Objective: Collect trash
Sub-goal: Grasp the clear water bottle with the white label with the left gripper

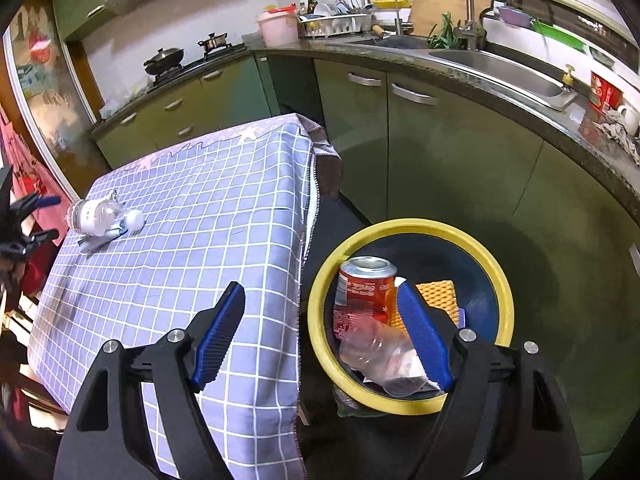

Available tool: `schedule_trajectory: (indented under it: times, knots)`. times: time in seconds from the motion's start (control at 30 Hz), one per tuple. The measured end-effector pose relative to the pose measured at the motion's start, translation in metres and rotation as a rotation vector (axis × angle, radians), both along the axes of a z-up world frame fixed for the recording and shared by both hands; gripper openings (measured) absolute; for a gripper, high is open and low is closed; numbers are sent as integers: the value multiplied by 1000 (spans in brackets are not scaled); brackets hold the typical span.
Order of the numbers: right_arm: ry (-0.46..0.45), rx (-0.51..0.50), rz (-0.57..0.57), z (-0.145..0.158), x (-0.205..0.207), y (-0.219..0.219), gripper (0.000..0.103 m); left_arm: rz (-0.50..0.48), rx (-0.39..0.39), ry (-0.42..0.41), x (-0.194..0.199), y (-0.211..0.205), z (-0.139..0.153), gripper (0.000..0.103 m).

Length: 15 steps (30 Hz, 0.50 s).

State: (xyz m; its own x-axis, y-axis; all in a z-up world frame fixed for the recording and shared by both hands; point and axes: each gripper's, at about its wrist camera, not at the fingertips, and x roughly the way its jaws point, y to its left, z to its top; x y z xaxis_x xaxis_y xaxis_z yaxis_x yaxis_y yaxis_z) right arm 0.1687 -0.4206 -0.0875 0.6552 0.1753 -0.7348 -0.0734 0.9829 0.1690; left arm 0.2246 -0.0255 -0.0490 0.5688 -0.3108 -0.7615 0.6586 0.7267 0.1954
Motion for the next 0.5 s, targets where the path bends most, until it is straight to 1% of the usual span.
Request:
schedule_trajectory:
  times: [0.17,0.27,0.33,0.4,0.5]
  knots:
    - [15,2,11,-2,6,10,78,-130,61,41,30,-23,-9,89]
    - [29,1,13,-4,7,13,78,-212,132,71,41,-40,-21,89]
    - [39,-1,13,-7,8,14,78,-262,206,98,45,-50,-32,89]
    - [49,-2,10,-9,10,14,78,-297,263,120,48,-55,-40,89]
    - [60,6,8,-13,14,15,78,-321,301,147,52,-56,-49,89]
